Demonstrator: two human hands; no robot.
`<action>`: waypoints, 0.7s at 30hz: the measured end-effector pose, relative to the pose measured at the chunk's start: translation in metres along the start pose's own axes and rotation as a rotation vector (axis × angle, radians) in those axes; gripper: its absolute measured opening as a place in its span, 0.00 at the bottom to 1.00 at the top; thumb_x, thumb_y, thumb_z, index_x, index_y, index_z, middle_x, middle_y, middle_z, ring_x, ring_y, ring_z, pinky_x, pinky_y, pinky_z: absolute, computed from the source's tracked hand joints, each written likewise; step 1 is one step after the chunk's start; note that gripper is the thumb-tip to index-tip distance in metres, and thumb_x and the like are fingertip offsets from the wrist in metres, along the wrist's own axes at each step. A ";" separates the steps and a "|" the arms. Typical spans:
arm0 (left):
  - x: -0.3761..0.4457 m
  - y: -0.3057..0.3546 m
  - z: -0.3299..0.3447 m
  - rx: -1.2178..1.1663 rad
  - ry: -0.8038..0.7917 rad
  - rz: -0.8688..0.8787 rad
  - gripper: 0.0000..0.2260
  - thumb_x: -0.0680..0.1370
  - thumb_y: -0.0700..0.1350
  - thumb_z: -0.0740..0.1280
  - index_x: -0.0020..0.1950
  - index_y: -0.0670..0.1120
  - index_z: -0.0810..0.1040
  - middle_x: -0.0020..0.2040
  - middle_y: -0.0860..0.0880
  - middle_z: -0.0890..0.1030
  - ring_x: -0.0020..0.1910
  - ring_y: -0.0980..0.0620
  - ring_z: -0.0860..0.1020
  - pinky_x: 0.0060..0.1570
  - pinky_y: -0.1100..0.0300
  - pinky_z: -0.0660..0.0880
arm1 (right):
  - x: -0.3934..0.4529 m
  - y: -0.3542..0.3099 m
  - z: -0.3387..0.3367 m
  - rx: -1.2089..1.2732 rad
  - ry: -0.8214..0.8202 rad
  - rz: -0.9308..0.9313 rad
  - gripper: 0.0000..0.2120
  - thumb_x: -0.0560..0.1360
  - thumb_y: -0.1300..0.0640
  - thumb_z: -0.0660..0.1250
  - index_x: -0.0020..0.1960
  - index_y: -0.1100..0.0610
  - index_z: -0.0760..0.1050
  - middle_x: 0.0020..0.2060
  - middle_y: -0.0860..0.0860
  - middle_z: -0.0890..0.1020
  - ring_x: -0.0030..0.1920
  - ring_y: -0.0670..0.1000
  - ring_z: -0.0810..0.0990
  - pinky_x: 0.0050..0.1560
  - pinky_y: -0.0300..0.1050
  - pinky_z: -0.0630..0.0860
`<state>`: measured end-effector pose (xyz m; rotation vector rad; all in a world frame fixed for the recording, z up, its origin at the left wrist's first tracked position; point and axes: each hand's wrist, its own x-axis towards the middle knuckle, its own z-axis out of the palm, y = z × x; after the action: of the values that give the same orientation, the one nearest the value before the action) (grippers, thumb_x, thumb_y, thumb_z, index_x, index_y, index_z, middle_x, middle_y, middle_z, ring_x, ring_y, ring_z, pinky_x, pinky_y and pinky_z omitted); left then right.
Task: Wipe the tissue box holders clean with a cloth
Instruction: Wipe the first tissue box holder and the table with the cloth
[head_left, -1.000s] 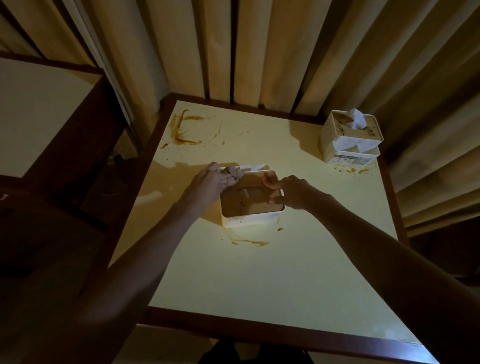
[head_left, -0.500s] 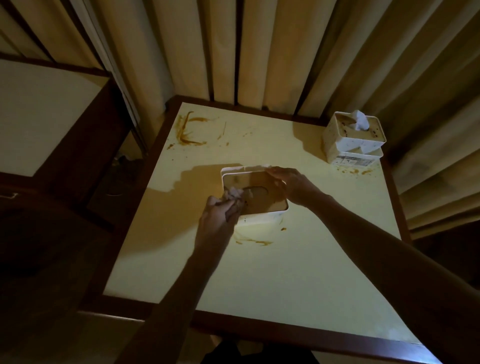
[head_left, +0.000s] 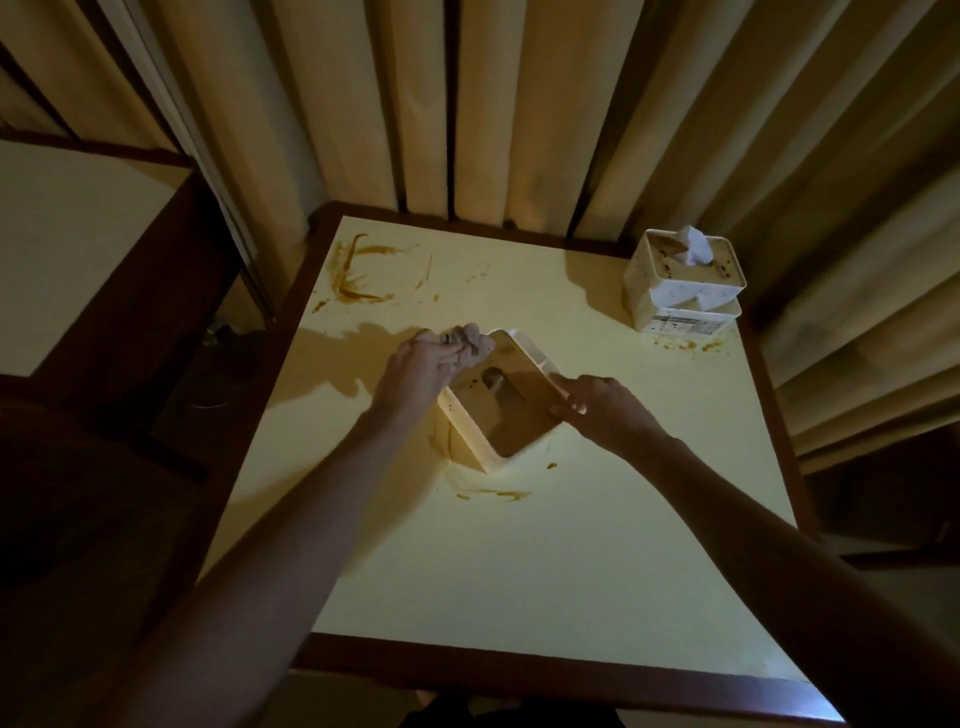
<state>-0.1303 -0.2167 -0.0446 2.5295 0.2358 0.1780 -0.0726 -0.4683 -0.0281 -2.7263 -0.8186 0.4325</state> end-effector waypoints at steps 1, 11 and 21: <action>0.005 -0.002 -0.001 0.011 -0.023 0.001 0.12 0.79 0.42 0.64 0.61 0.46 0.79 0.57 0.45 0.76 0.58 0.45 0.74 0.53 0.58 0.70 | -0.002 -0.002 0.001 0.052 -0.027 -0.031 0.26 0.77 0.52 0.66 0.73 0.49 0.64 0.52 0.57 0.82 0.50 0.56 0.81 0.51 0.53 0.78; -0.020 0.010 0.001 0.177 -0.117 0.157 0.09 0.78 0.42 0.64 0.55 0.45 0.81 0.53 0.48 0.76 0.48 0.51 0.77 0.40 0.62 0.70 | 0.017 -0.008 0.005 -0.029 -0.204 -0.023 0.28 0.78 0.49 0.64 0.75 0.48 0.60 0.54 0.60 0.80 0.51 0.56 0.79 0.51 0.45 0.74; -0.070 0.015 0.001 -0.151 -0.229 0.255 0.07 0.77 0.43 0.66 0.52 0.51 0.82 0.48 0.54 0.75 0.45 0.56 0.76 0.43 0.57 0.74 | 0.019 -0.001 0.009 -0.015 -0.184 -0.002 0.28 0.77 0.48 0.65 0.74 0.42 0.60 0.54 0.56 0.82 0.53 0.57 0.81 0.54 0.46 0.76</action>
<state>-0.1966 -0.2441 -0.0418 2.3962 -0.1849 0.0038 -0.0607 -0.4552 -0.0397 -2.7287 -0.8724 0.6876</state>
